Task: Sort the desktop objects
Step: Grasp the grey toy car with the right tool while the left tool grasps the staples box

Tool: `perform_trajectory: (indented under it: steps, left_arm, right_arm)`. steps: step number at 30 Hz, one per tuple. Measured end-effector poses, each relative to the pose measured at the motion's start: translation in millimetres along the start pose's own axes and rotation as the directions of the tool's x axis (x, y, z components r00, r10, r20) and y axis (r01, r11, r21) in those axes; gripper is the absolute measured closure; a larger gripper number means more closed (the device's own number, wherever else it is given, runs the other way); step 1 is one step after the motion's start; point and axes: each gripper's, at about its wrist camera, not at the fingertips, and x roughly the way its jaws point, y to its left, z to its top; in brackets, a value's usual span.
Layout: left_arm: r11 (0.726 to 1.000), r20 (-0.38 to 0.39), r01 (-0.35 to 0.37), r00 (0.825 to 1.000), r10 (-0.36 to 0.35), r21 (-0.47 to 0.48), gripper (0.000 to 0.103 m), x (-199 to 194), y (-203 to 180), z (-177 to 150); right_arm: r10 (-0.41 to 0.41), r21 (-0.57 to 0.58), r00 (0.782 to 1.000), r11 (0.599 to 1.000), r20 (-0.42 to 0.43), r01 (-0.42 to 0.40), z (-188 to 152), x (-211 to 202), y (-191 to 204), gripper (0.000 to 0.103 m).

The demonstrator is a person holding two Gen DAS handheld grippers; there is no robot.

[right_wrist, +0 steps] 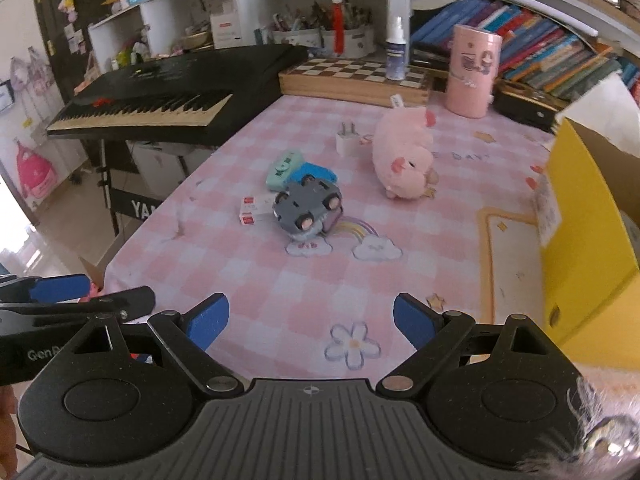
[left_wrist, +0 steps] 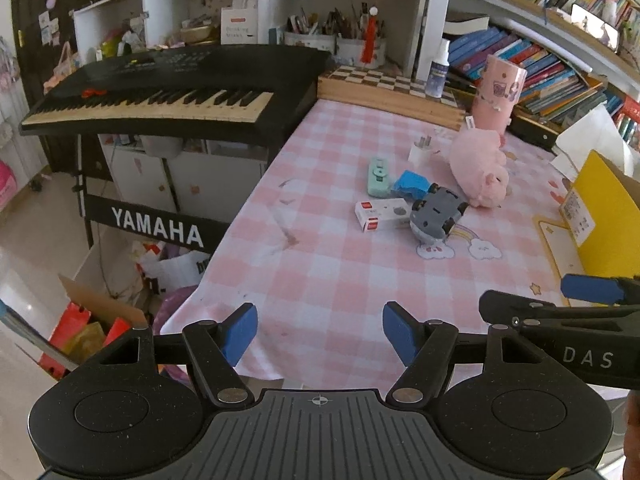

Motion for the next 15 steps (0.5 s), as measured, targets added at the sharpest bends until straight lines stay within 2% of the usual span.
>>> perform_trajectory:
  steps: [9,15]
  left_arm:
    - [0.997,-0.018,-0.061,0.998,0.060,-0.051,0.032,20.1,-1.5,20.9]
    - [0.992,-0.037,-0.100,0.995,0.098,-0.081,0.032,32.1,0.7,31.3]
  right_arm:
    - [0.062,-0.059,0.997,0.996,-0.043,-0.065,26.1,38.4,-10.5,0.015]
    - [0.072,-0.162,0.997,0.984,-0.040,-0.077,42.6,65.7,-8.3,0.015]
